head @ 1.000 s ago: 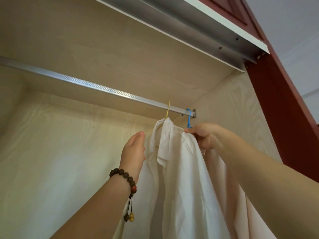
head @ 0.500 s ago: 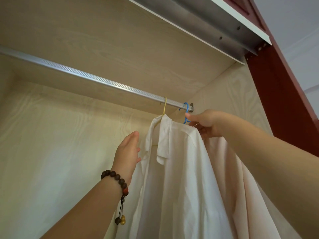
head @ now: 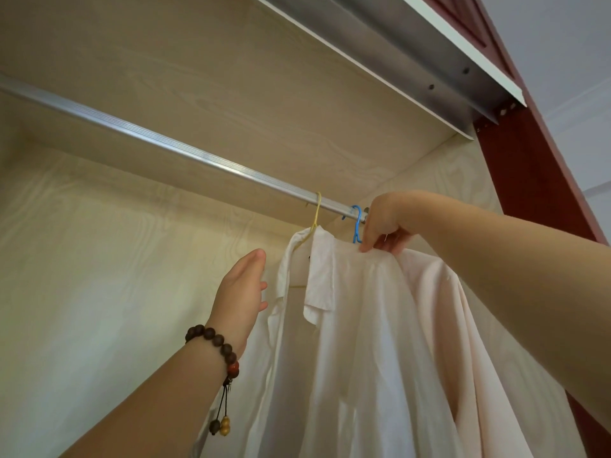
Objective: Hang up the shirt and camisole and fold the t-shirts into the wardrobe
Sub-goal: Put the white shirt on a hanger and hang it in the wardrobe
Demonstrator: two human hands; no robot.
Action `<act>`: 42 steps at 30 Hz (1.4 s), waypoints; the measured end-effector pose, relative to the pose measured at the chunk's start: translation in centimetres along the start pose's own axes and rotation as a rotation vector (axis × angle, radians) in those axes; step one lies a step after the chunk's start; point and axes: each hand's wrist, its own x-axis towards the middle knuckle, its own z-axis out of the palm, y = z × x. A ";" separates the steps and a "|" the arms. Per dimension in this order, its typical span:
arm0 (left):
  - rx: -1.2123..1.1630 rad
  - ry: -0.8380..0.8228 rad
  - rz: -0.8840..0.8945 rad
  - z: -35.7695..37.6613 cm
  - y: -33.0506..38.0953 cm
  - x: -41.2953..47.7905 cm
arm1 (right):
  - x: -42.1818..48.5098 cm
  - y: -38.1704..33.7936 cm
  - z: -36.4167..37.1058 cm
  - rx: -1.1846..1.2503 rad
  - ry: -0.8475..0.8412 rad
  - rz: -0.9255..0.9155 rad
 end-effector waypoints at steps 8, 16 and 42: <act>-0.033 -0.024 0.009 0.7 -0.3 0.6 | 0.9 1.3 -1.3 -0.080 0.024 0.045; -0.066 -0.080 -0.001 3.3 -1.1 1.0 | 1.9 3.5 -2.2 -0.202 0.005 0.171; -0.086 -0.060 0.003 6.3 -0.6 -1.1 | -2.6 3.1 2.9 1.001 0.258 -0.198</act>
